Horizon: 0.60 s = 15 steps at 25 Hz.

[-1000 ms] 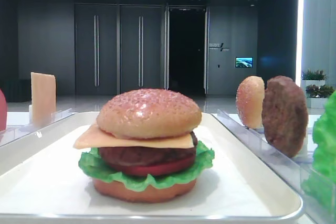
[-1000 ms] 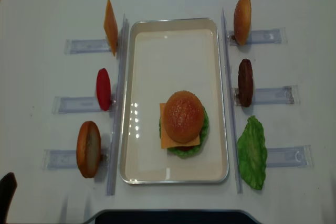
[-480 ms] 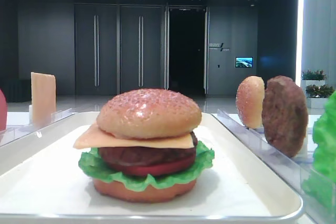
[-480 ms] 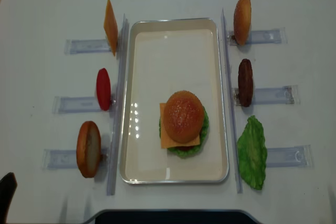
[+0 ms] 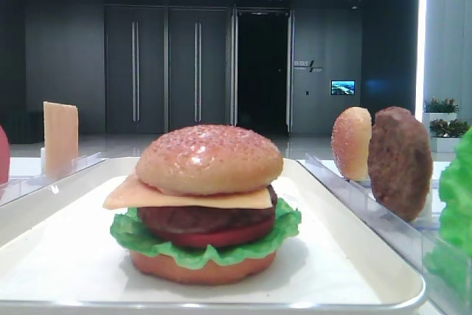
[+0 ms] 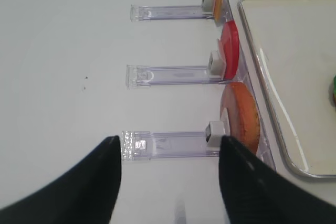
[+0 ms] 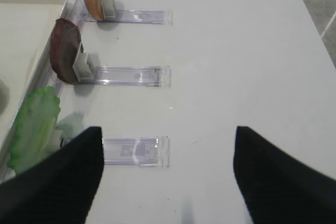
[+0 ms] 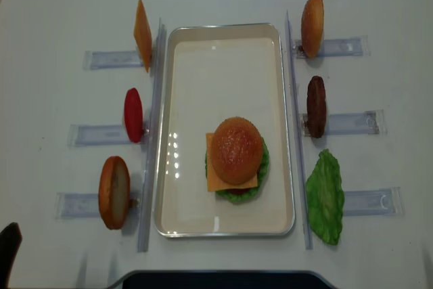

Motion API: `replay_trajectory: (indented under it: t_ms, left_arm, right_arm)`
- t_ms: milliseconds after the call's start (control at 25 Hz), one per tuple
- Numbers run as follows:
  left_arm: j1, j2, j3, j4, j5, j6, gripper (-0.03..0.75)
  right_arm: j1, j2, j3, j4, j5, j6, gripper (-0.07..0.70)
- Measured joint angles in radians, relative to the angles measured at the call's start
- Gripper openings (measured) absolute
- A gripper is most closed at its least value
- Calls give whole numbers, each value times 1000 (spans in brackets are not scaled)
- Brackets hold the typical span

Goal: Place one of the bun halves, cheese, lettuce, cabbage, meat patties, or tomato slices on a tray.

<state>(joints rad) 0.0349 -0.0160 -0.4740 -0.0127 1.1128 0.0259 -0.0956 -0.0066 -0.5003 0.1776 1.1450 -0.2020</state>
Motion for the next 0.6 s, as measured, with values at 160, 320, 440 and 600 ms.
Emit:
replay_trajectory:
  t_ms: [160,320,440,600]
  left_arm:
    - [0,0,0,0,0,2,454]
    - [0,0,0,0,0,3,454]
    - [0,0,0,0,0,3,454]
    - [0,0,0,0,0,3,454]
  right_arm:
    - [3,-1,0,0,0,0,521]
    - [3,-1,0,0,0,0,520]
    - [3,-1,0,0,0,0,520]
    - [3,-1,0,0,0,9,520]
